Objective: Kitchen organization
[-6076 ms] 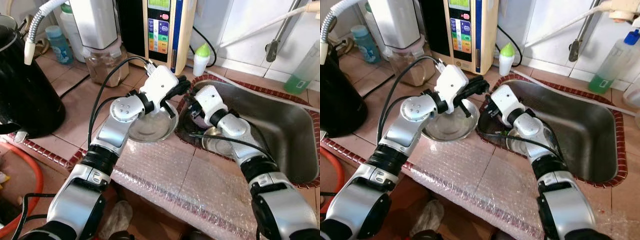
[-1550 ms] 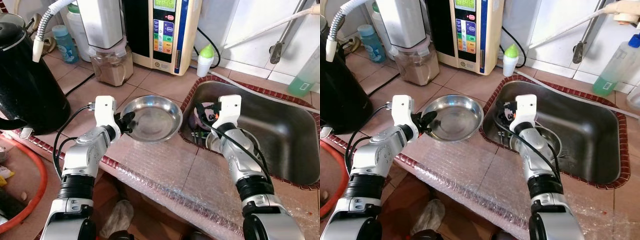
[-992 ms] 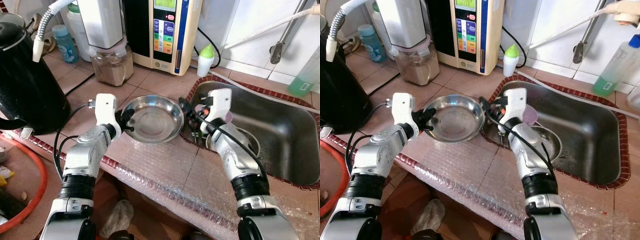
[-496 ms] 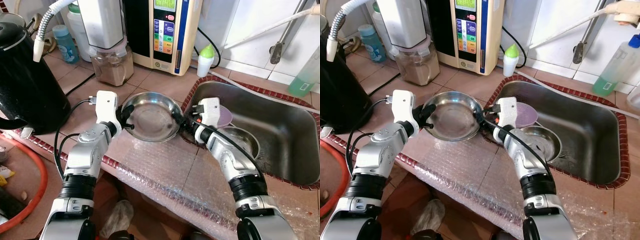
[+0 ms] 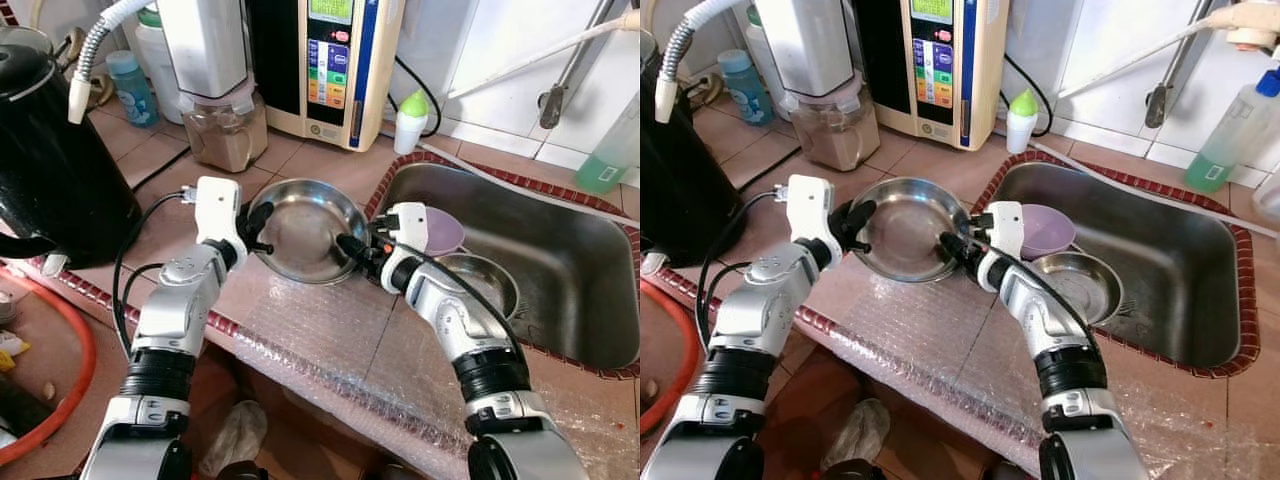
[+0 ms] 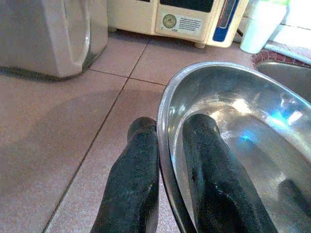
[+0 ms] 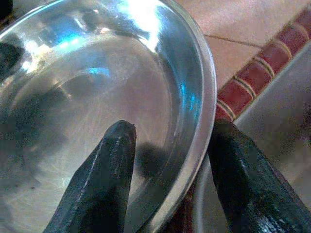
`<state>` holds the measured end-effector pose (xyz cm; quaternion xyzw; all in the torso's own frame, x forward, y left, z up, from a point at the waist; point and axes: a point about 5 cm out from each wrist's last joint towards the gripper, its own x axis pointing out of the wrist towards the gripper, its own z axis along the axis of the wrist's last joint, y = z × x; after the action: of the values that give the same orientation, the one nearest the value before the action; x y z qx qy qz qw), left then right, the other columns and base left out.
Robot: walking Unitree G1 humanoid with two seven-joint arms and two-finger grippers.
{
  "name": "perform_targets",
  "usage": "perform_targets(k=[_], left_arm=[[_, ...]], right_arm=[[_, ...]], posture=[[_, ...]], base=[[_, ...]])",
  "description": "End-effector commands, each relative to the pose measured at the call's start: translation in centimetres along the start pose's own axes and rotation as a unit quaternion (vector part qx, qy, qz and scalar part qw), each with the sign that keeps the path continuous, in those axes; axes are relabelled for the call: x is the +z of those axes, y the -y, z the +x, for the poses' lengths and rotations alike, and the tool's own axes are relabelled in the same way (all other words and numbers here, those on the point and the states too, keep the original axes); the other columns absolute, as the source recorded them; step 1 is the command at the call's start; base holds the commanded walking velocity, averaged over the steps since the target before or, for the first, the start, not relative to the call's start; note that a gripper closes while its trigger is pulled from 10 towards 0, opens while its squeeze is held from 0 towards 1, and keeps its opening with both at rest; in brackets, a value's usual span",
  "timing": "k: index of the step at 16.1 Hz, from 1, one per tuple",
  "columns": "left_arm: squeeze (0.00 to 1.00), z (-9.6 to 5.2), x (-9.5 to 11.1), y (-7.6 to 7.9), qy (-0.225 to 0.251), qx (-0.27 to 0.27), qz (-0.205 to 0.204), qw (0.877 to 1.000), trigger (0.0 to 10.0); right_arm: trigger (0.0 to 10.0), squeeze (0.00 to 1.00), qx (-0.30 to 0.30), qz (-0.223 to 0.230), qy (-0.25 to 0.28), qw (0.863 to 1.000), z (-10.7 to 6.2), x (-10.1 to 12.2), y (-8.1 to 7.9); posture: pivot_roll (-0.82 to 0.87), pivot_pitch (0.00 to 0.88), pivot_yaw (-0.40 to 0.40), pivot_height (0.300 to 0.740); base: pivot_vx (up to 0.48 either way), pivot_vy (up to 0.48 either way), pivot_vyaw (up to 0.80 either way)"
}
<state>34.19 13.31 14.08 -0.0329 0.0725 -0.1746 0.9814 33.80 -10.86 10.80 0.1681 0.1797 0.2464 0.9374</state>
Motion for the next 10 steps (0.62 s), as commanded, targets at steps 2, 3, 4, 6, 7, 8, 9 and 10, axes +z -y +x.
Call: perform_targets(k=[2,3,4,6,7,8,9,10], left_arm=[[0.00,0.0,0.0,0.1,0.003,-0.003,0.016,1.000,0.0],[0.00,0.0,0.1,0.1,0.005,-0.004,0.019,1.000,0.0],[0.00,0.0,0.1,0.2,0.007,-0.005,0.023,1.000,0.0],[0.00,0.1,0.2,0.2,0.010,-0.006,0.025,1.000,0.0],[0.00,0.1,0.2,0.2,0.012,-0.006,0.026,1.000,0.0],[0.00,0.1,0.3,0.2,0.015,-0.007,0.028,0.999,0.0],[0.00,0.1,0.3,0.2,0.016,-0.007,0.029,0.999,0.0],[0.00,0.2,0.3,0.2,0.018,-0.007,0.031,0.999,0.0]], right_arm=[[0.0,0.00,-0.012,0.029,0.000,1.000,0.0,0.3,0.4],[0.0,0.00,-0.017,0.031,-0.001,0.999,0.0,0.3,0.6],[0.0,0.00,-0.019,0.033,-0.001,0.999,-0.1,0.4,0.7],[0.0,0.00,-0.056,0.022,-0.004,0.998,-0.2,0.2,1.6],[0.0,0.00,-0.057,0.036,-0.002,0.998,-0.2,0.2,1.6],[0.0,0.00,-0.053,0.041,-0.001,0.998,-0.2,0.3,1.6],[0.0,0.00,-0.054,0.039,-0.002,0.998,-0.2,0.3,1.6],[0.0,0.00,-0.061,0.033,-0.004,0.998,-0.2,0.3,1.7]], posture=[[-0.01,0.000,0.009,0.740],[-0.01,0.000,0.009,0.740],[-0.01,0.000,0.009,0.740],[-0.01,0.000,0.010,0.740],[-0.01,0.000,0.011,0.740],[-0.01,0.000,0.010,0.740],[-0.01,0.000,0.010,0.740],[-0.01,0.000,0.010,0.740]], base=[[0.000,0.000,0.00],[0.000,0.000,0.00],[0.000,0.000,0.00],[0.000,0.000,0.00],[0.000,0.000,0.00],[0.000,0.000,0.00],[0.000,0.000,0.00],[0.000,0.000,0.00]])
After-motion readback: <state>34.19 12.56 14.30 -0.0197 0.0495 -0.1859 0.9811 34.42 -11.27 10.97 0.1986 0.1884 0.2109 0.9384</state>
